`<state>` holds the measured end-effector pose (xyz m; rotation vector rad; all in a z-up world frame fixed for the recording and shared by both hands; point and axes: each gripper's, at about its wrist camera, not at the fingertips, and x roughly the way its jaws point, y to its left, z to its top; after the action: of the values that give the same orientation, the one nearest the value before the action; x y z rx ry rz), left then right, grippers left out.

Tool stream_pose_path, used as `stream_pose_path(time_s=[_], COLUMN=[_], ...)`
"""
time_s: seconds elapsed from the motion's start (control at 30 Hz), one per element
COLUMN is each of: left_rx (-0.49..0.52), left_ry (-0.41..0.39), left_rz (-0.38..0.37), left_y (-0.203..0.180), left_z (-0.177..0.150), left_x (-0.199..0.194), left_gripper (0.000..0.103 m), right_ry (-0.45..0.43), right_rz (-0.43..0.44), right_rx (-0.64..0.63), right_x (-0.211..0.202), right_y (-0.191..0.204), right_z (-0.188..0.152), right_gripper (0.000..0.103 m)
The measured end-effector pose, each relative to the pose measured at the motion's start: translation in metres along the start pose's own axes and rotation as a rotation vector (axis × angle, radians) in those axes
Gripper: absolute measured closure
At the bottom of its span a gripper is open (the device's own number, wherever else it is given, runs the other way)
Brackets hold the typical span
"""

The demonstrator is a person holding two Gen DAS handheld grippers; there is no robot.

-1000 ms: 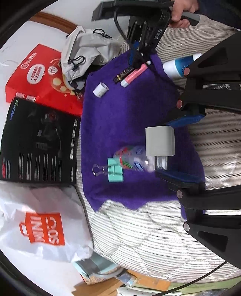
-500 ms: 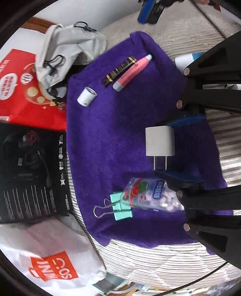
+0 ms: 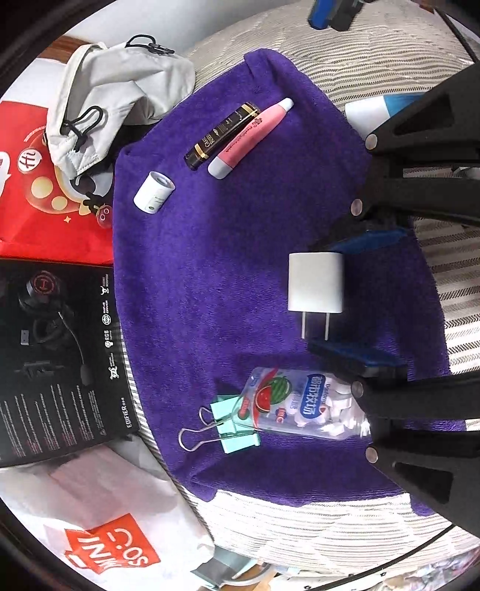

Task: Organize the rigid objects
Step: 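Lay the charger plug on the towel and open the left tool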

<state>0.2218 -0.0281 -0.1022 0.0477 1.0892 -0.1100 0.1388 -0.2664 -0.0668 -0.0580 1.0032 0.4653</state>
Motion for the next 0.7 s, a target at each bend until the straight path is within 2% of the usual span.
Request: stream_pose_path(time_s=[0.07, 0.13, 0.23, 0.37, 0.43, 0.5, 0.7], left_rx=[-0.007, -0.014, -0.023, -0.011, -0.004, -0.004, -0.015], left_ry=[-0.001, -0.007, -0.016, -0.042, -0.061, -0.075, -0.053], left_rz=[-0.004, -0.01, -0.03, -0.022, -0.021, -0.018, -0.077], left_y=[0.002, 0.004, 0.007, 0.005, 0.004, 0.005, -0.004], left_z=[-0.001, -0.002, -0.005, -0.01, -0.017, -0.028, -0.075], left_x=[0.0, 0.0, -0.006, -0.026, -0.04, -0.052, -0.067], left_gripper=[0.058, 0.055, 0.053, 0.053, 0.044, 0.04, 0.04], right_ry=[0.002, 0.0, 0.002, 0.004, 0.004, 0.005, 0.016], right_rz=[0.011, 0.022, 0.048, 0.071, 0.068, 0.063, 0.043], right_rx=[0.005, 0.009, 0.029, 0.036, 0.022, 0.014, 0.031], right_x=[-0.001, -0.003, -0.005, -0.008, -0.009, -0.011, -0.016], right_y=[0.004, 0.007, 0.013, 0.025, 0.032, 0.036, 0.036], right_z=[-0.001, -0.003, -0.004, -0.003, -0.002, -0.003, -0.008], right_gripper=[0.084, 0.075, 0.068, 0.068, 0.068, 0.067, 0.067])
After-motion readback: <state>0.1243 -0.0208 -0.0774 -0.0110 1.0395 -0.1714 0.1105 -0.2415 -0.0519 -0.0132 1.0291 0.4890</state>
